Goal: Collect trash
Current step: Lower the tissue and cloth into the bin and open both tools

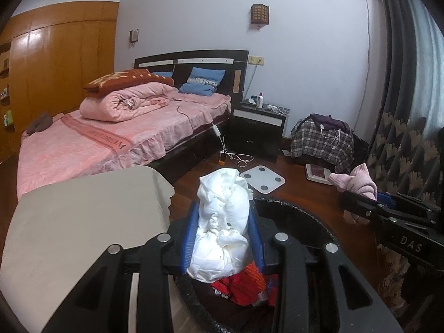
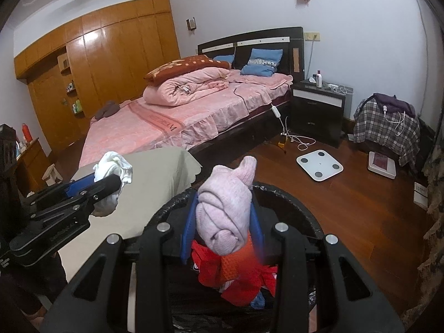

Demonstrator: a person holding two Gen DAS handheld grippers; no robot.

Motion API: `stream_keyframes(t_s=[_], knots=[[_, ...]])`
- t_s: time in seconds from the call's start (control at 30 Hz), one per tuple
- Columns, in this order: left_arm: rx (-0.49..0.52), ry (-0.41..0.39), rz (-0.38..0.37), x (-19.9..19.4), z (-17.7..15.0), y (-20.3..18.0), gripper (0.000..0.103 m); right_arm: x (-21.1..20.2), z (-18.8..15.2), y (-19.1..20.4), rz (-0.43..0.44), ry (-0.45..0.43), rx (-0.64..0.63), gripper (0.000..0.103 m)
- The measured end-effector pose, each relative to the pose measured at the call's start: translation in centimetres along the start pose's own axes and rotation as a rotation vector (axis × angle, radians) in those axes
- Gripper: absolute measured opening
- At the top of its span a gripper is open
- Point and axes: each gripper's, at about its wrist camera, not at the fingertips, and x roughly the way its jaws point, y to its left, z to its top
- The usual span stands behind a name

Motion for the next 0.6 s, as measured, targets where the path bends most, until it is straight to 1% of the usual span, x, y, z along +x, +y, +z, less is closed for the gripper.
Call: stream_keyframes(t_s=[0.4, 0.47, 0.5, 0.53, 0.57, 0.6], knots=[[0.028, 0.035, -0.031, 3.5, -0.4, -1.7, 0.035, 2.0, -0.9, -2.0, 0.003, 0.027, 0.013, 0.035], [0.025, 0.048, -0.044, 4.2, -0.3, -1.9, 0.040, 2.4, -1.1, -2.3, 0.000, 0.031, 0.013, 0.036], [0.022, 0.050, -0.048, 4.5, -0.3, -2.0, 0.041, 2.6, -1.1, -2.4, -0.003, 0.034, 0.010, 0.039], [0.016, 0.055, -0.055, 4.8, -0.3, -2.0, 0.047, 2.9, -1.1, -2.5, -0.011, 0.038, 0.008, 0.047], [0.013, 0.058, -0.058, 4.9, -0.2, -1.9, 0.056, 3.1, -1.2, -2.7, -0.016, 0.039, 0.008, 0.051], [0.008, 0.060, -0.060, 5.1, -0.2, -1.8, 0.059, 3.2, -1.1, -2.8, -0.017, 0.039, 0.011, 0.056]])
